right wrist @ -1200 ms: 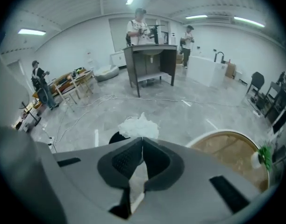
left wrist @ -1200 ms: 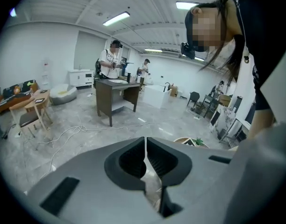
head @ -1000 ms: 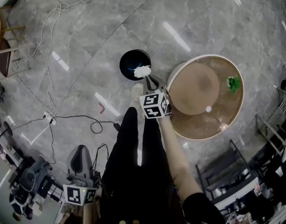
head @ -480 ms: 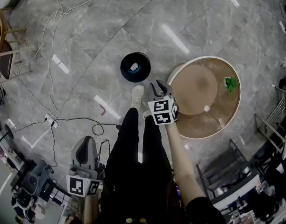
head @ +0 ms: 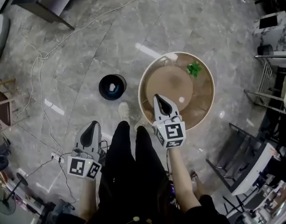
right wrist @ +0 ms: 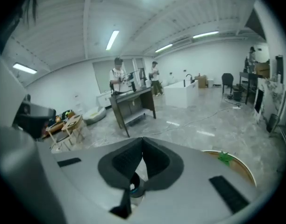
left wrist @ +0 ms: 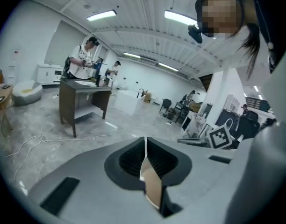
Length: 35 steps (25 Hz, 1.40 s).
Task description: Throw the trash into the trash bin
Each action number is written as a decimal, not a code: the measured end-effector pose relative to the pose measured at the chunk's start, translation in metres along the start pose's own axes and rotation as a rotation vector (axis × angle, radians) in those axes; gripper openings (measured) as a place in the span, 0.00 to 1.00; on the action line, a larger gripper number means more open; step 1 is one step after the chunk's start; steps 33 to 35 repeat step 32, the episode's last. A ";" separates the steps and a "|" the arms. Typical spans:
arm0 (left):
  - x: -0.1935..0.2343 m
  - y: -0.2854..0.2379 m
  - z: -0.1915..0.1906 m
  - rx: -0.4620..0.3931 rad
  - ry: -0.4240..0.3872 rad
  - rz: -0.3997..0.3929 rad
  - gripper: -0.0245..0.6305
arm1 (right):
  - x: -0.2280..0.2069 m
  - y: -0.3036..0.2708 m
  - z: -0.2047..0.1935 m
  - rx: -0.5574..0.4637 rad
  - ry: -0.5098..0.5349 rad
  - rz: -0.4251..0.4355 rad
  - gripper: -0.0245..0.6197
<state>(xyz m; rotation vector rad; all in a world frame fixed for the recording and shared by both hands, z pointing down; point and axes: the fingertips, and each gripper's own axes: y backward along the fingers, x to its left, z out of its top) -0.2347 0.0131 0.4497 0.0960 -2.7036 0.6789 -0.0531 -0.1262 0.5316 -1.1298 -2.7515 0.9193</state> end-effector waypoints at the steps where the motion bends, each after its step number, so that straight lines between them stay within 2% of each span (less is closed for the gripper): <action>1: -0.009 -0.008 0.005 0.014 -0.014 -0.035 0.06 | -0.007 0.019 0.012 -0.042 -0.039 -0.027 0.04; 5: -0.048 -0.030 0.032 0.024 -0.072 -0.159 0.06 | -0.029 0.104 0.055 -0.223 -0.214 -0.149 0.04; 8: -0.081 -0.038 0.060 -0.007 -0.136 -0.233 0.06 | -0.034 0.169 0.082 -0.352 -0.276 -0.235 0.04; 13: -0.135 -0.040 0.097 -0.089 -0.220 -0.340 0.06 | -0.032 0.264 0.111 -0.519 -0.240 -0.381 0.04; 17: -0.169 -0.034 0.123 -0.174 -0.303 -0.408 0.06 | -0.027 0.318 0.134 -0.621 -0.141 -0.476 0.04; 20: -0.188 -0.025 0.136 -0.242 -0.360 -0.448 0.06 | -0.030 0.350 0.138 -0.666 -0.112 -0.546 0.04; 24: -0.209 -0.012 0.145 -0.297 -0.373 -0.485 0.06 | -0.044 0.377 0.126 -0.692 -0.142 -0.613 0.04; 32: -0.212 -0.007 0.169 -0.334 -0.384 -0.508 0.06 | -0.055 0.385 0.126 -0.681 -0.145 -0.679 0.04; 35: -0.212 -0.007 0.169 -0.334 -0.384 -0.508 0.06 | -0.055 0.385 0.126 -0.681 -0.145 -0.679 0.04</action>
